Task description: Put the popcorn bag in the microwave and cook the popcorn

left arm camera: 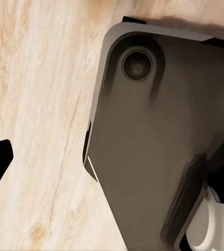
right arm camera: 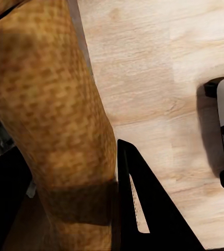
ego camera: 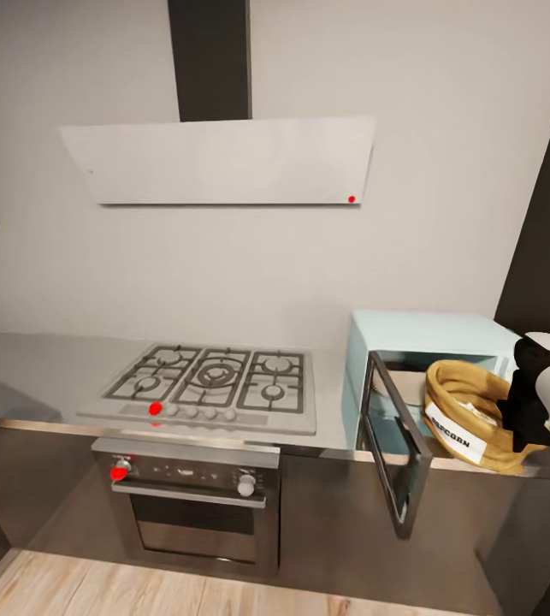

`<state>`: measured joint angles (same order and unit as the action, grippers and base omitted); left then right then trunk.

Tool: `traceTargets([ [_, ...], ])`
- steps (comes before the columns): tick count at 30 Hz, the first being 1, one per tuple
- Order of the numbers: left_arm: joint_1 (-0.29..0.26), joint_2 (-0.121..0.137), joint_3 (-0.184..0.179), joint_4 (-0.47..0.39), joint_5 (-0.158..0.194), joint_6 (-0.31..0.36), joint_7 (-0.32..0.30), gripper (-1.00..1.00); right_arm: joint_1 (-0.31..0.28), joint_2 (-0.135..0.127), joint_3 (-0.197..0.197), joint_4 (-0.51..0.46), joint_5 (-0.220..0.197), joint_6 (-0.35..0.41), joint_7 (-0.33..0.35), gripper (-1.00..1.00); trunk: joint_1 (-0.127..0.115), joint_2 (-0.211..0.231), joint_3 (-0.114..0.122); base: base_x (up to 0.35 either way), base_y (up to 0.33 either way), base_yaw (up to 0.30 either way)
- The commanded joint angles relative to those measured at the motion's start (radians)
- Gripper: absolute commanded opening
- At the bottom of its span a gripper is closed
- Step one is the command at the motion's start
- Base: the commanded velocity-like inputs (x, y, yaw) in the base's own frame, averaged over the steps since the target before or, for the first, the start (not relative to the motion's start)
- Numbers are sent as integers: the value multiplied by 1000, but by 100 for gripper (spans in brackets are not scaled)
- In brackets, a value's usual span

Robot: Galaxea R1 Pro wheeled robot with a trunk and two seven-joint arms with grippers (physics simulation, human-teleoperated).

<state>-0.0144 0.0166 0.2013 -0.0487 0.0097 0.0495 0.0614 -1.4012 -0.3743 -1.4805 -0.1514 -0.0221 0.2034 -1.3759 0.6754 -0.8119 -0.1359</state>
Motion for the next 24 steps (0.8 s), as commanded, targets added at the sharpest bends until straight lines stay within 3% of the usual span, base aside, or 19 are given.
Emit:
traceTargets([
  [1,0,0,4,-2,1,5,2,100,-1,0,1,-1,-3,10,-3,-100,1,-1,-2,181,0,0],
  [13,0,1,6,-2,1,-1,2,100,-1,0,2,-1,-2,13,-3,-100,1,-1,-2,102,34,0],
  [17,-14,-22,4,1,1,0,0,100,-17,-22,5,7,2,17,-15,-100,1,-1,-2,0,0,0],
  [24,-14,-49,4,1,1,-2,0,100,-22,-14,5,9,2,17,-18,-100,1,-1,-2,0,0,0],
])
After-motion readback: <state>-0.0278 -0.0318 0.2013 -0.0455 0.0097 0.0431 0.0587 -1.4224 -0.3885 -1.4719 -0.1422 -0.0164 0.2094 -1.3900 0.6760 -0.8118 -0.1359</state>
